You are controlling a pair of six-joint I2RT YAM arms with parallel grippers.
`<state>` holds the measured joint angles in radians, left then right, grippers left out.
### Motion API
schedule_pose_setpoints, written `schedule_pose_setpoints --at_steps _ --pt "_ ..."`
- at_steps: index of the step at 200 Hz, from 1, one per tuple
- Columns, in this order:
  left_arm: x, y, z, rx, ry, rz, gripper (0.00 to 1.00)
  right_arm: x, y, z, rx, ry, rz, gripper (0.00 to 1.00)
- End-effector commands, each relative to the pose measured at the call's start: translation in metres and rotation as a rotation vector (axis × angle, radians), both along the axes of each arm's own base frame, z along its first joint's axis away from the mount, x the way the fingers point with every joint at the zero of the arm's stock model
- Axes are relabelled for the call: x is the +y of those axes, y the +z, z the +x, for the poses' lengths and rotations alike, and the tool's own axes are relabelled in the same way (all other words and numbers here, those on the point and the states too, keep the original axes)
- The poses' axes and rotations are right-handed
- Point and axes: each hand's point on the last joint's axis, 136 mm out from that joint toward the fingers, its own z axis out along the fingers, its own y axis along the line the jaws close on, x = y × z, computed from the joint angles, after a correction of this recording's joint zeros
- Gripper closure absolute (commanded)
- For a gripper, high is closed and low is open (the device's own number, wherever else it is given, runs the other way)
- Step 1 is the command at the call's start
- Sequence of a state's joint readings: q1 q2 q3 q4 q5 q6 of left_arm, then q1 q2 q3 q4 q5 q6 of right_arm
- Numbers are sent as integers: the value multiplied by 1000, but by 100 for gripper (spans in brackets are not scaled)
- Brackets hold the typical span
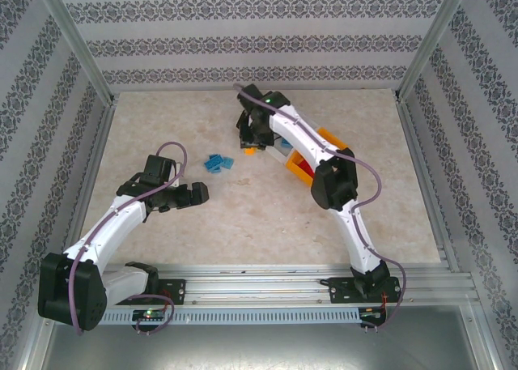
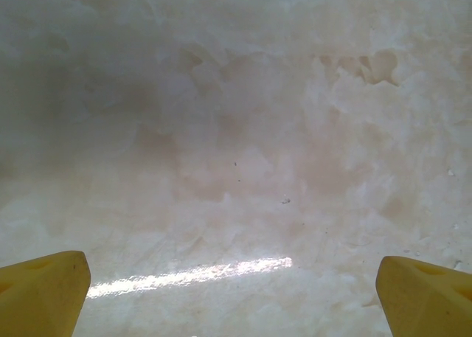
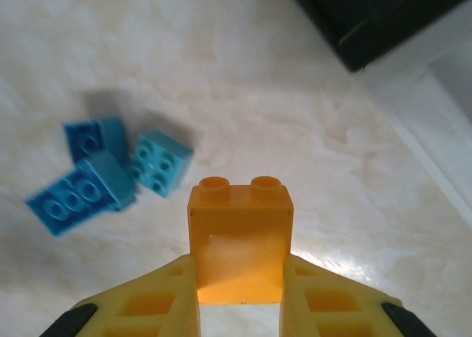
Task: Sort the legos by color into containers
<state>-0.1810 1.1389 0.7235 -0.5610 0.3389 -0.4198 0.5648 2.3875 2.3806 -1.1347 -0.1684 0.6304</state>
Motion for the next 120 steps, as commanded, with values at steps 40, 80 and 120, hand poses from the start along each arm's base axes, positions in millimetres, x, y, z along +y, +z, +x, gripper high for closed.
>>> schedule_pose_setpoints --at_steps 40,80,120 --pt "-22 -3 3 4 -70 -125 0 -10 62 84 -55 -409 432 75" --pt "-28 -5 4 10 -91 -158 0 -27 61 117 -53 -589 539 74" --pt "-28 -9 4 21 -92 -154 0 -46 48 133 -40 -681 527 73"
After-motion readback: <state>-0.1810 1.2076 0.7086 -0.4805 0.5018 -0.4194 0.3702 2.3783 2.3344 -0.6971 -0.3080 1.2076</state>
